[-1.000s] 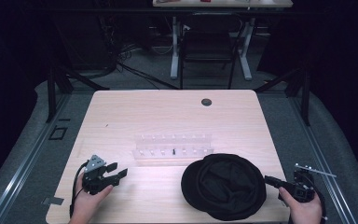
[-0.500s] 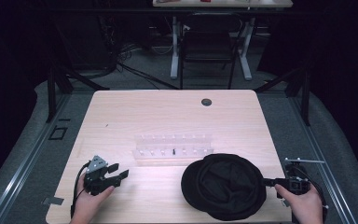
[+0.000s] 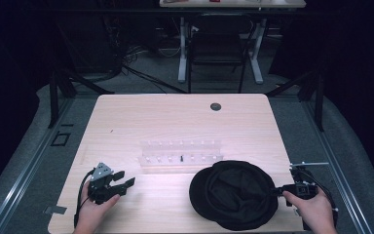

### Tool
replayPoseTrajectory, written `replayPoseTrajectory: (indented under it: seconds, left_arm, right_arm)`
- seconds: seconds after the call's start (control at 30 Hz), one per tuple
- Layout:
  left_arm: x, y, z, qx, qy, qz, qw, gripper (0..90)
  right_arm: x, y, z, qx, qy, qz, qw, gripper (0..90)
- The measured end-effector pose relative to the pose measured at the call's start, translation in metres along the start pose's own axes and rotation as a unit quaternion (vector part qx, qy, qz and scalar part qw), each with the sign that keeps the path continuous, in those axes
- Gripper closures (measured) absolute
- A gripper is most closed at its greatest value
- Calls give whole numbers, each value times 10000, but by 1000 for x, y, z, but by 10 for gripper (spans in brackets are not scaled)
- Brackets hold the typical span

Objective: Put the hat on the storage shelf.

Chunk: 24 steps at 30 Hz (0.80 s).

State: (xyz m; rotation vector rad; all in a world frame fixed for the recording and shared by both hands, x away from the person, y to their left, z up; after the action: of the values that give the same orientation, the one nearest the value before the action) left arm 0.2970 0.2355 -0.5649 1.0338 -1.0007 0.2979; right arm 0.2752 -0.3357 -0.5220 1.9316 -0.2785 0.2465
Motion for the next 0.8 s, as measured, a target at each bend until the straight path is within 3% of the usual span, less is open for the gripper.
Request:
replayPoseTrajectory:
  seconds: [0.03,0.13,0.23,0.27,0.3,0.33,0.57,0.6,0.8]
  left_arm:
    - [0,0,0,0,-5,2,10000,459]
    - [0,0,0,2,-4,0,10000,459]
    - [0,0,0,7,-17,-13,10000,459]
    - [0,0,0,11,-20,-17,10000,459]
    - [0,0,0,11,-20,-17,10000,459]
    - [0,0,0,11,-19,-16,10000,459]
    - [0,-1,0,15,-27,-43,10000,459]
    - [0,-1,0,16,-24,-50,10000,459]
    - [0,-1,1,14,-28,-80,10000,459]
  right_arm:
    - [0,-3,1,172,-80,37,9998,762]
    - [1,-3,1,58,-49,-51,10000,774]
    - [2,-7,2,143,-77,-101,9998,801]
    - [3,-6,3,31,-45,-184,9998,800]
    - [3,-8,3,220,-104,-147,9996,793]
    - [3,-8,3,220,-104,-147,9996,793]
    - [6,-10,2,170,-145,-266,9994,805]
    - [7,-9,3,106,-40,-377,9992,816]
    - [10,-10,-1,-49,-2,-479,9988,843]
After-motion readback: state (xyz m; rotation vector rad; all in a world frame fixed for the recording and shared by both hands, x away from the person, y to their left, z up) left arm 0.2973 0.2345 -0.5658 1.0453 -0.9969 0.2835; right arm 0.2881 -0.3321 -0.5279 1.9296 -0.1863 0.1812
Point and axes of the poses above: each handheld gripper's, and its own axes: y roughly backward along the jaws, x roughly out of its top, z roughly to its right, the point moved 1 cm from there along -y, roughly forward along the jaws, and after that the axes turned 1 degree about z, right-handed, at the moved point
